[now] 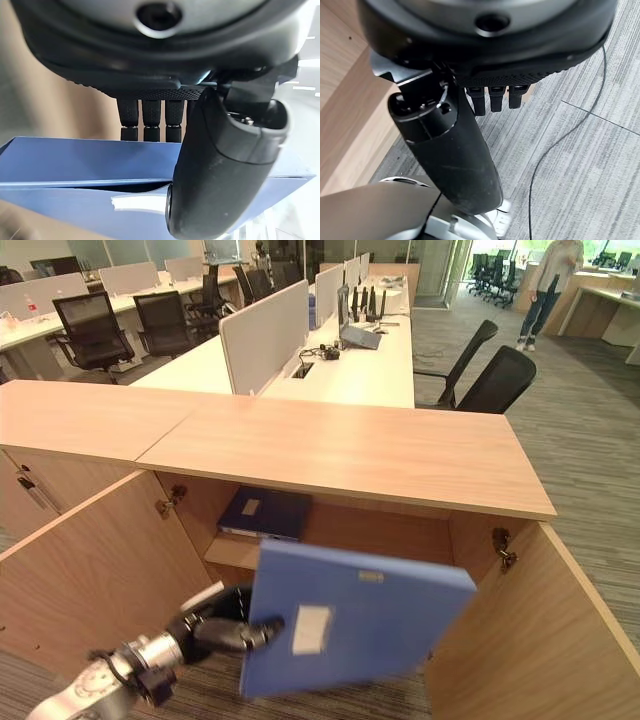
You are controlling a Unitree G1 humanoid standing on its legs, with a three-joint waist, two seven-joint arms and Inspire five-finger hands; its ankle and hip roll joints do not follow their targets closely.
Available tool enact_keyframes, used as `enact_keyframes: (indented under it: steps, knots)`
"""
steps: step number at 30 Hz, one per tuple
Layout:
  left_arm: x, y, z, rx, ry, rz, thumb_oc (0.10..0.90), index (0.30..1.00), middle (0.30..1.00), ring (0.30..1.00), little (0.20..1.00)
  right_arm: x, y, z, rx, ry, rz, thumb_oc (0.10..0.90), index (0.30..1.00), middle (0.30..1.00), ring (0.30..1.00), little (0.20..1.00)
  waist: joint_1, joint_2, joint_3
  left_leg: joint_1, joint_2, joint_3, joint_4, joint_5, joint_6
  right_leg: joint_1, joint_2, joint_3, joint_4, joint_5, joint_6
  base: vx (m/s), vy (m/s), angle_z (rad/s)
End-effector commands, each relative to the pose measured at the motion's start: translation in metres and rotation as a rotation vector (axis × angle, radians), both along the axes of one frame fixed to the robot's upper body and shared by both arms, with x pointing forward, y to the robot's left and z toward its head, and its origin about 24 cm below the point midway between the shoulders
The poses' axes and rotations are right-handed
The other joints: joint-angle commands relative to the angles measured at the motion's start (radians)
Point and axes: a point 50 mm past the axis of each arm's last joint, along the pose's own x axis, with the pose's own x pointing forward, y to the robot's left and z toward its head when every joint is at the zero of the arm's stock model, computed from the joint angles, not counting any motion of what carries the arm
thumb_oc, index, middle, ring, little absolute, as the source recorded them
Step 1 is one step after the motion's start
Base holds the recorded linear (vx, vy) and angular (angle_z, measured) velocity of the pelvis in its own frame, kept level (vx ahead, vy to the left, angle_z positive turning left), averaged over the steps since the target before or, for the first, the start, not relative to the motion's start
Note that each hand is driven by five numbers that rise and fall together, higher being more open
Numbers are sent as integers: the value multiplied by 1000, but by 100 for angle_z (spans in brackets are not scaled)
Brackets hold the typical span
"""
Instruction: Put the empty folder in the office cabinet
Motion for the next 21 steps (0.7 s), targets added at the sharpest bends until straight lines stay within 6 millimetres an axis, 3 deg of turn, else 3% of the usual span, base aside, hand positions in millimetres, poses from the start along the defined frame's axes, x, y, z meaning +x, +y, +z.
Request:
enact_keyframes:
  steps: [1, 4, 5, 6, 9, 10, 11, 12, 17, 21]
  knots:
    - [37, -4, 74, -214, -379, 39, 400, 300, 300, 300, 300, 15, -2, 2, -20, -24, 69, 800, 900, 900, 900, 900, -16, -5, -30, -44, -18, -55, -2, -46, -1, 81, 7, 16, 8, -154, 64, -10, -10, -5]
    - [41, 29, 69, 255, -576, 69, 400, 300, 300, 300, 300, 12, -7, 3, -29, -28, 13, 800, 900, 900, 900, 900, -7, -1, -28, -41, -15, -54, -2, -47, -2, 86, 8, 10, 8, -162, 65, 0, 0, 0]
    - [41, 35, 68, 361, -624, 72, 400, 300, 300, 300, 300, 13, -7, 3, -32, -34, 6, 800, 900, 900, 900, 900, -4, -2, -31, -46, -16, -55, -2, -45, -3, 82, 7, 8, 8, -162, 66, 0, 0, 0]
    - [41, 35, 68, 363, -624, 73, 400, 300, 300, 300, 300, 13, -7, 3, -32, -33, 7, 800, 900, 900, 900, 900, -5, -2, -31, -46, -16, -55, -2, -45, -3, 82, 7, 7, 8, -163, 66, 0, 0, 0]
    - [37, 57, 33, 600, -574, 136, 400, 300, 300, 300, 300, 22, -5, 4, -25, -66, 15, 800, 900, 900, 900, 900, 2, -4, -28, -48, -13, -54, -2, -45, -3, 81, 7, 4, 8, -166, 66, 0, 0, 0]
    - [33, 72, 11, 778, -533, 149, 400, 300, 300, 300, 300, 28, -3, 5, -25, -89, 28, 800, 900, 900, 900, 900, 4, -6, -26, -49, -12, -52, -2, -44, -3, 80, 7, 1, 8, -168, 64, 0, 0, 0]
    - [33, 72, 11, 778, -534, 149, 400, 300, 300, 300, 300, 28, -4, 6, -26, -89, 29, 800, 900, 900, 900, 900, 3, -5, -26, -49, -12, -53, -2, -44, -3, 80, 7, 0, 8, -169, 64, 0, 0, 0]
    - [25, 83, -4, 919, -498, 150, 400, 300, 300, 300, 300, 39, -2, 9, -33, -136, 67, 800, 900, 900, 900, 900, 8, -5, -19, -46, -10, -51, -2, -47, -2, 84, 10, 1, 8, -173, 63, 0, 0, 0]
    - [11, 101, -20, 1172, -501, 271, 400, 300, 300, 300, 300, 67, 1, 23, -65, -278, 196, 800, 900, 900, 900, 900, 6, -9, -18, -56, -11, -51, -2, -44, 1, 76, 9, -1, 8, -174, 58, -4, -5, 1]
    - [11, 102, -17, 1195, -523, 323, 400, 300, 300, 300, 300, 87, 3, 35, -86, -368, 280, 800, 900, 900, 900, 900, 7, -8, -15, -60, -12, -54, -2, -44, 1, 74, 8, -3, 8, -175, 57, -5, -3, 2]
